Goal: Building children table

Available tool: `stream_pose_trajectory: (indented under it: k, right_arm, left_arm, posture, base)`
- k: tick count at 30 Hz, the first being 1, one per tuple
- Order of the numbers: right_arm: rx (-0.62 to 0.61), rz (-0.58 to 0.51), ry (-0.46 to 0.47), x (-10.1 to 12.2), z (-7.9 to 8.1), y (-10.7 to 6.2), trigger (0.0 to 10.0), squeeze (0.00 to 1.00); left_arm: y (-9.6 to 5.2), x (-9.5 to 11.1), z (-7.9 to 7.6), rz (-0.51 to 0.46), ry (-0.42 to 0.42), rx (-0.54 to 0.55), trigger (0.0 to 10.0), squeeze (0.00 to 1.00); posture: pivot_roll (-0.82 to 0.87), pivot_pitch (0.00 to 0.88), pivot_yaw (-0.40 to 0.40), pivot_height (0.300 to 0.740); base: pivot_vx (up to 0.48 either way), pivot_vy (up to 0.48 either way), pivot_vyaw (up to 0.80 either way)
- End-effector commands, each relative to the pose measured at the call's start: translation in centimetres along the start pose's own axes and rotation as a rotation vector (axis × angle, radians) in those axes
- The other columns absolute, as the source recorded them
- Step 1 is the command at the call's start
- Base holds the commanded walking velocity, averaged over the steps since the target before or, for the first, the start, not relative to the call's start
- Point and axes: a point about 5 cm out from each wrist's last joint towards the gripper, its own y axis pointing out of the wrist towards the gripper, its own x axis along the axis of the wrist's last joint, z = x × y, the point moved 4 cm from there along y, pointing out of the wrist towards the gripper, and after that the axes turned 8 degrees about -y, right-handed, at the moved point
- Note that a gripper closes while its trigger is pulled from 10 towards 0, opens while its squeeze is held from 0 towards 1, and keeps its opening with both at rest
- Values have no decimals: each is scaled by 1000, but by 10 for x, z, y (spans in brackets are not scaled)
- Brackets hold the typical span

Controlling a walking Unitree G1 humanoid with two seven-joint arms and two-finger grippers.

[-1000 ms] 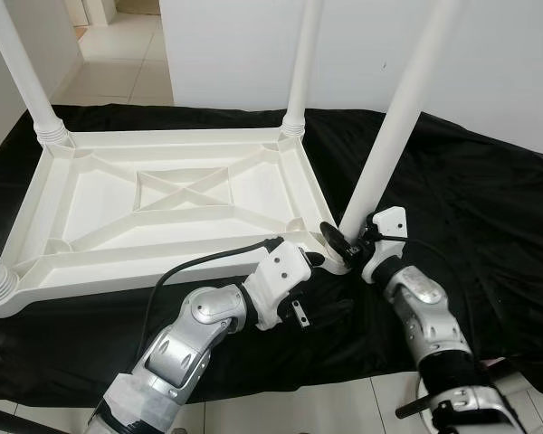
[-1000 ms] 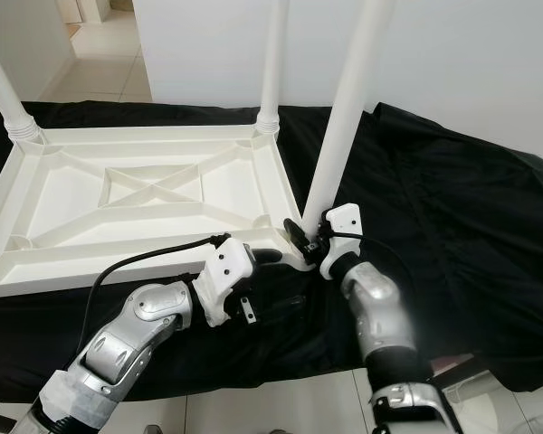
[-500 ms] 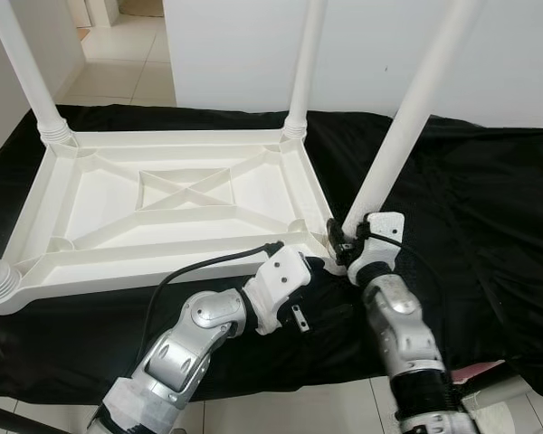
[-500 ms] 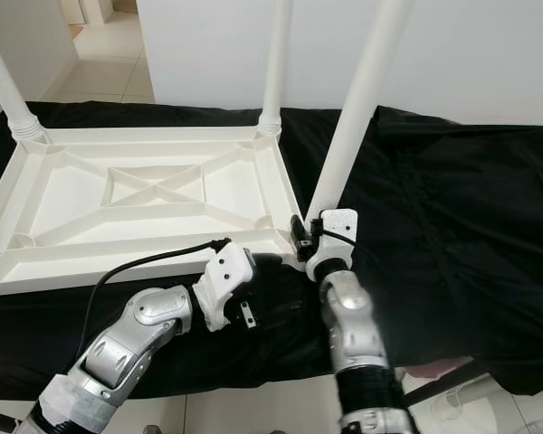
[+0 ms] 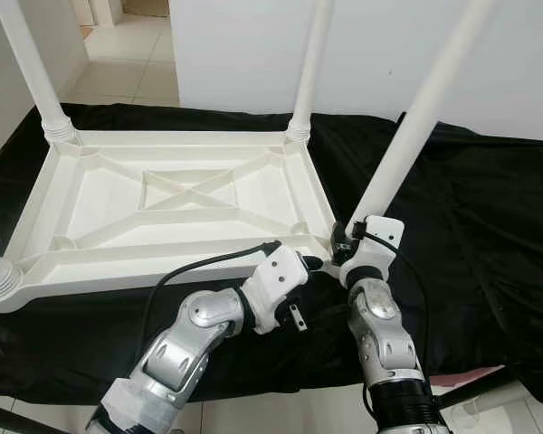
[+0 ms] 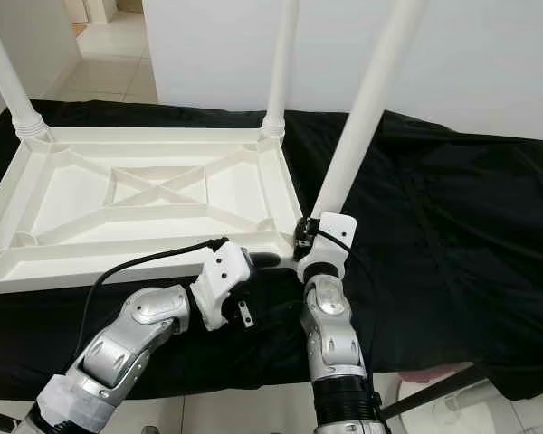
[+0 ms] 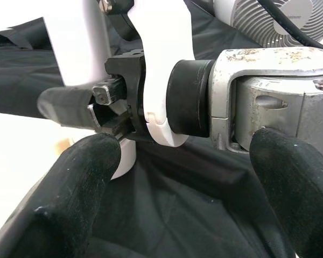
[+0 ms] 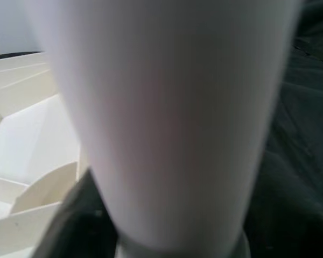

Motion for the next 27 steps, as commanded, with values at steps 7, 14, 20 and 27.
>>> stream_pose_trajectory:
  k: [7,14,20,27]
  right_arm:
    - [64,-40,-3,6,0,-8,10000,1000]
    - [193,-64,-75,5,-15,-7,10000,0]
    - [385,-96,-170,7,-13,-4,10000,0]
    - [528,-101,-267,9,-12,7,10000,0]
  left_arm:
    - [3,-2,-7,3,4,-9,10000,0]
    - [3,-2,-6,2,2,-4,10000,0]
    - [4,-2,-7,2,-2,-11,10000,0]
    - [1,-2,-3,10,4,-6,10000,0]
  posture:
    - [-43,55,-91,740]
    - [-49,62,-93,740]
    - [-55,70,-87,740]
    - [-54,80,-78,740]
  base:
    - [0,0,0]
    - [0,0,0]
    - [0,0,0]
    - [0,0,0]
